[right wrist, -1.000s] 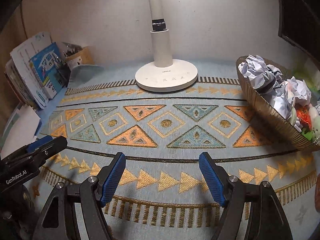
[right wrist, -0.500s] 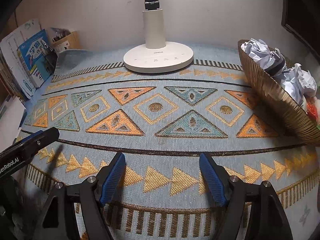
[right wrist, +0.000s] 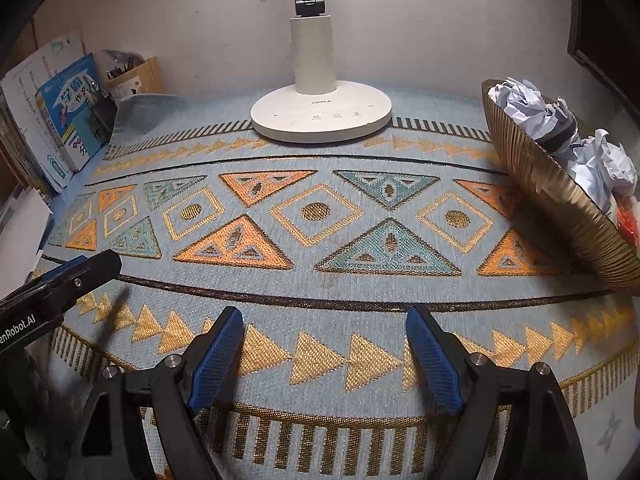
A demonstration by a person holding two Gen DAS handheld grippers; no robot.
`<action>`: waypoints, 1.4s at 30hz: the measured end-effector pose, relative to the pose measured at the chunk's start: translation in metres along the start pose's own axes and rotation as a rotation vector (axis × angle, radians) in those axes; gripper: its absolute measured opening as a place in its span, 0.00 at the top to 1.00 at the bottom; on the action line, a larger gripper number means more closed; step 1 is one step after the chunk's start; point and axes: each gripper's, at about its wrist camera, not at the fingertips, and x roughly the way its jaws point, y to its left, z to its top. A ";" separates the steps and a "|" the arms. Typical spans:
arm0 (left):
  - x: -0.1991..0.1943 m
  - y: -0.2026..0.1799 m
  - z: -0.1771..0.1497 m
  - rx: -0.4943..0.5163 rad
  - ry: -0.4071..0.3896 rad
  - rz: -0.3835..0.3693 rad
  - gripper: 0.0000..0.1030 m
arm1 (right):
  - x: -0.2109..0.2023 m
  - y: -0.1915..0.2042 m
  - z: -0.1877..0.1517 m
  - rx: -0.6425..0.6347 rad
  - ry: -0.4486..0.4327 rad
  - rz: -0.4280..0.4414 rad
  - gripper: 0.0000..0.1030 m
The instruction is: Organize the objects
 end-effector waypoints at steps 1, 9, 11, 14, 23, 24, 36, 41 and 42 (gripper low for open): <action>-0.001 0.002 0.000 -0.012 -0.006 0.008 0.28 | 0.000 0.000 0.000 0.000 0.000 0.001 0.18; 0.002 0.004 0.000 -0.015 0.002 0.035 0.24 | 0.000 0.000 -0.001 0.008 0.006 0.000 0.13; 0.003 0.003 0.000 -0.007 0.006 0.037 0.22 | 0.000 0.000 0.000 0.007 0.007 -0.001 0.13; 0.004 0.003 -0.001 -0.002 0.008 0.038 0.21 | 0.000 0.000 0.000 0.006 0.008 -0.003 0.13; 0.014 -0.008 -0.003 0.137 0.056 0.163 0.18 | 0.002 -0.004 0.002 0.027 0.012 -0.036 0.13; 0.015 -0.012 -0.005 0.158 0.060 0.171 0.15 | 0.004 -0.001 0.003 0.016 0.018 -0.046 0.13; 0.019 -0.026 -0.014 0.167 0.059 0.194 0.01 | 0.008 0.008 0.004 -0.009 0.025 -0.056 0.00; 0.019 -0.026 -0.016 0.148 0.055 0.210 0.00 | 0.006 0.008 0.004 -0.016 0.015 -0.055 0.00; 0.020 -0.027 -0.016 0.147 0.055 0.208 0.00 | 0.006 0.008 0.004 -0.017 0.013 -0.054 0.00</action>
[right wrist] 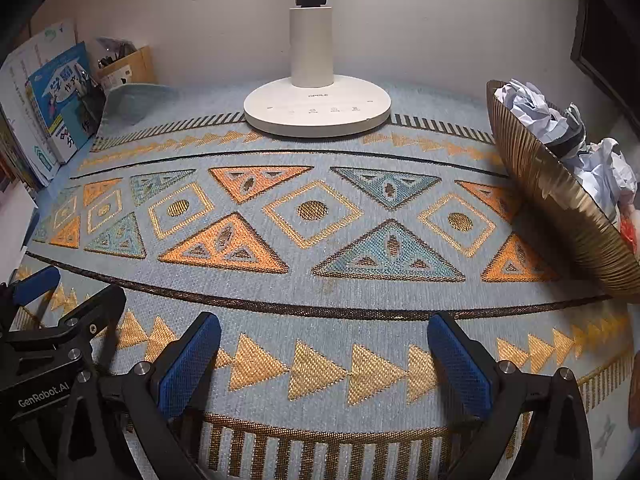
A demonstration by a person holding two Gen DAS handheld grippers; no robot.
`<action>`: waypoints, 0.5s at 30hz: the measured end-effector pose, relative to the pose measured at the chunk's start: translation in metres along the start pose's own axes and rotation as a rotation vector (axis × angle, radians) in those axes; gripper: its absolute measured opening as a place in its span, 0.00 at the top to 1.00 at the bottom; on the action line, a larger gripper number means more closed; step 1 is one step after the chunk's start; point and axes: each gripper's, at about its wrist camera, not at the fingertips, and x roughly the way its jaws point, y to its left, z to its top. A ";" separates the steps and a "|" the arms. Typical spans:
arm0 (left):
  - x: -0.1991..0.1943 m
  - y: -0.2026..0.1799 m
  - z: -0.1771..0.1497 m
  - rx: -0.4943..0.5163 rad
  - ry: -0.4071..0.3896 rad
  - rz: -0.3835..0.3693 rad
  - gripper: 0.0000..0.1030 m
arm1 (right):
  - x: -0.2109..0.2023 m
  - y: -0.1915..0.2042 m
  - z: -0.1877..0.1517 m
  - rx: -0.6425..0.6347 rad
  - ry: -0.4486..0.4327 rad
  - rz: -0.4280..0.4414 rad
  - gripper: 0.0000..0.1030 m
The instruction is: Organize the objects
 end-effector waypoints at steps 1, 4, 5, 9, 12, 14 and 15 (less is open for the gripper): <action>0.000 0.000 0.000 -0.001 0.000 -0.002 0.00 | 0.000 0.000 0.000 -0.002 -0.001 0.002 0.00; 0.000 0.000 -0.001 -0.004 0.000 -0.005 0.00 | 0.000 -0.001 0.001 -0.008 -0.010 0.008 0.00; 0.001 0.000 -0.001 -0.004 0.000 -0.006 0.00 | 0.001 -0.001 0.001 -0.008 -0.011 0.008 0.00; 0.001 0.001 -0.001 -0.003 0.000 -0.006 0.00 | 0.001 -0.001 0.001 -0.008 -0.011 0.009 0.00; 0.001 0.002 -0.001 -0.002 0.000 -0.006 0.00 | 0.001 -0.001 0.001 -0.008 -0.011 0.008 0.00; 0.001 0.002 -0.001 -0.003 0.000 -0.007 0.00 | 0.001 -0.001 0.001 -0.008 -0.011 0.008 0.00; 0.001 0.002 -0.001 -0.003 0.000 -0.007 0.00 | 0.001 -0.001 0.000 -0.008 -0.011 0.008 0.00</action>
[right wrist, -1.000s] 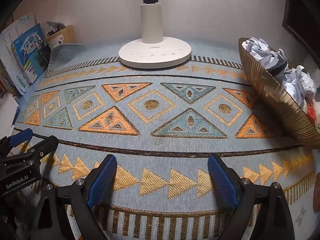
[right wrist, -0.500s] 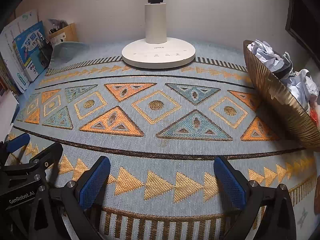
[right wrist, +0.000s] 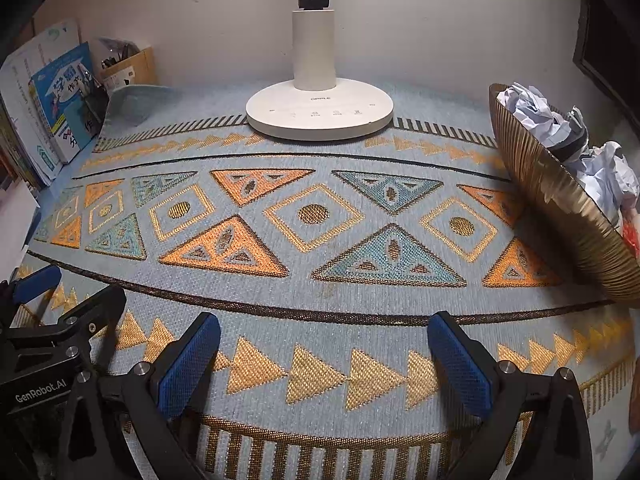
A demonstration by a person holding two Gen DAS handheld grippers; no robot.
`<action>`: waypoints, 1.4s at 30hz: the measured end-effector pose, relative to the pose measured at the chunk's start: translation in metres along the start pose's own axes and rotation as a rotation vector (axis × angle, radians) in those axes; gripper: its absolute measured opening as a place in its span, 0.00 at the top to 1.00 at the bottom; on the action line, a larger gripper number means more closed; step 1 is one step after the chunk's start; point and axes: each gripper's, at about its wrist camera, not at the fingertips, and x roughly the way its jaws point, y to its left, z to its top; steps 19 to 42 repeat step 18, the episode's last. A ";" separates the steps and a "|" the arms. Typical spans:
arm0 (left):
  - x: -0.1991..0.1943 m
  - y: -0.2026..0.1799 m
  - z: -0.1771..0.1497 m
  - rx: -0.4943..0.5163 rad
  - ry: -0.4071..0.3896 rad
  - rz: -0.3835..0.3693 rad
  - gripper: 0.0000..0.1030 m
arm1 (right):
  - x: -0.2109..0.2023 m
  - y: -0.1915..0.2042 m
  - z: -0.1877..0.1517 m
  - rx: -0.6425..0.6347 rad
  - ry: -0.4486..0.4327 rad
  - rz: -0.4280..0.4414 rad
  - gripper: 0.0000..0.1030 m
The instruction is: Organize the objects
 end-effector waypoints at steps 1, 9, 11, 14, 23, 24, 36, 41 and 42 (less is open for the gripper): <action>0.000 0.000 0.000 0.001 0.000 0.001 0.00 | 0.000 0.000 0.000 0.000 0.000 0.000 0.00; -0.001 0.000 0.000 0.000 0.000 0.000 0.00 | 0.000 0.000 -0.001 0.000 0.000 0.000 0.00; -0.001 0.000 0.000 0.000 0.000 0.000 0.00 | 0.000 0.000 -0.001 0.000 -0.001 0.000 0.00; -0.001 0.000 0.000 0.000 0.000 0.000 0.00 | 0.001 0.000 0.000 0.000 -0.001 0.000 0.00; -0.001 0.001 0.001 0.001 0.001 0.000 0.00 | 0.001 0.000 -0.001 0.000 -0.001 0.000 0.00; -0.001 0.001 0.001 0.001 0.001 0.000 0.00 | 0.001 0.000 -0.001 0.000 -0.001 0.000 0.00; -0.001 0.001 0.001 0.001 0.001 0.000 0.00 | 0.001 0.000 -0.001 0.000 -0.001 0.000 0.00; -0.001 0.001 0.001 0.001 0.001 0.000 0.00 | 0.001 0.000 -0.001 0.000 -0.001 0.000 0.00; -0.001 0.001 0.001 0.001 0.001 0.000 0.00 | 0.001 0.000 -0.001 0.000 -0.001 0.000 0.00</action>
